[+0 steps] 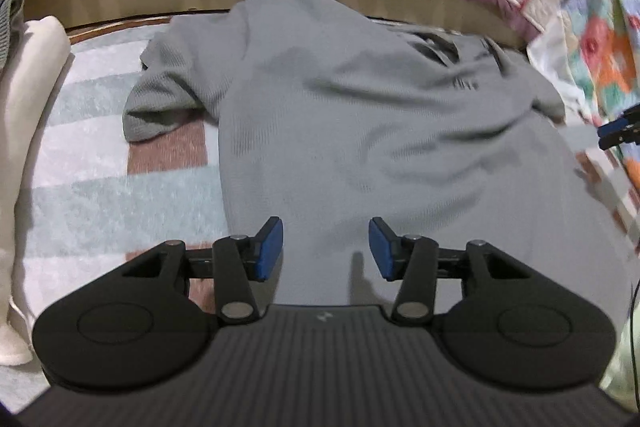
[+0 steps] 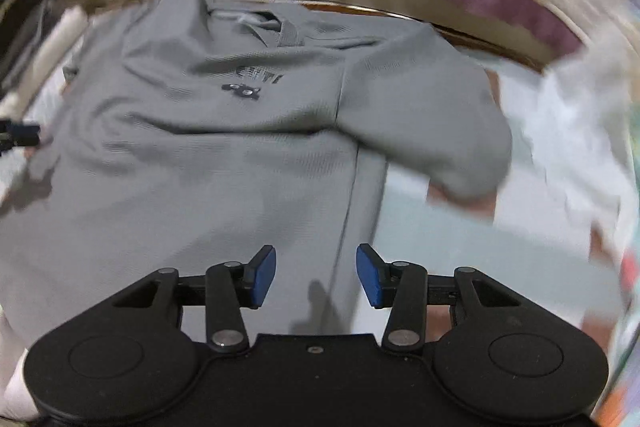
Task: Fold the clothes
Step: 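Lay the shirt flat on the mat and open both grippers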
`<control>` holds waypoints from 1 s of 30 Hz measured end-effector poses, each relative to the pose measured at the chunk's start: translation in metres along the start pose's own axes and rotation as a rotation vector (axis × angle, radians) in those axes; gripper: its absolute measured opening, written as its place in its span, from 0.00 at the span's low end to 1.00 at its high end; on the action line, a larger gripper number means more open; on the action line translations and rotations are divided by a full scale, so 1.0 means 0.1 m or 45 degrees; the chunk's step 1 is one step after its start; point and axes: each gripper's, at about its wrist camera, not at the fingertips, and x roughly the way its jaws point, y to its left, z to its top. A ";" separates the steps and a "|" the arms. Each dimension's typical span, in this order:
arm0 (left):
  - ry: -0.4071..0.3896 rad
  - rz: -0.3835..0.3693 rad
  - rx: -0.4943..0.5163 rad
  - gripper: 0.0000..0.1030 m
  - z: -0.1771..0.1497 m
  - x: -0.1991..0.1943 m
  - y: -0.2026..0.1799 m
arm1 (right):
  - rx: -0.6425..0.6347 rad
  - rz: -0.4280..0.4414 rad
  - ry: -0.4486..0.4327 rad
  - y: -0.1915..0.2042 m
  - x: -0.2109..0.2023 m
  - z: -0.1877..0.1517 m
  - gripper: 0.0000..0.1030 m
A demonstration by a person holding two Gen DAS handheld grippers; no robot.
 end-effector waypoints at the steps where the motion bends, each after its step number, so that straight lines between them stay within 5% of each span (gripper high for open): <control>1: 0.016 0.017 0.018 0.45 0.07 0.05 -0.03 | -0.011 0.013 0.037 -0.05 0.00 0.16 0.48; 6: 0.132 0.045 0.221 0.45 0.42 0.26 -0.24 | 0.006 0.131 0.028 -0.26 0.04 0.36 0.48; 10: 0.095 0.063 0.246 0.46 0.40 0.19 -0.34 | 0.238 0.150 -0.083 -0.40 -0.12 -0.30 0.48; 16: -0.083 0.148 0.051 0.46 -0.05 -0.31 -0.47 | 0.464 0.210 -0.293 -0.24 -0.48 -1.46 0.49; 18: -0.018 0.173 -0.006 0.48 -0.12 -0.42 -0.49 | 0.541 0.261 -0.394 -0.18 -0.48 -1.83 0.52; 21: -0.007 0.326 -0.064 0.48 -0.24 -0.61 -0.51 | 0.555 0.255 -0.455 -0.06 -0.31 -2.10 0.53; 24: -0.069 0.372 -0.233 0.48 -0.46 -0.88 -0.44 | 0.521 0.249 -0.461 0.04 -0.16 -2.18 0.52; 27: -0.118 0.411 -0.281 0.48 -0.70 -1.19 -0.48 | 0.395 0.265 -0.511 0.19 -0.23 -2.16 0.17; 29: -0.175 0.534 -0.212 0.48 -0.89 -1.37 -0.64 | 0.311 0.258 -0.561 0.33 -0.34 -2.18 0.17; 30: -0.158 0.510 -0.208 0.48 -0.94 -1.39 -0.67 | 0.275 0.248 -0.573 0.41 -0.39 -2.19 0.17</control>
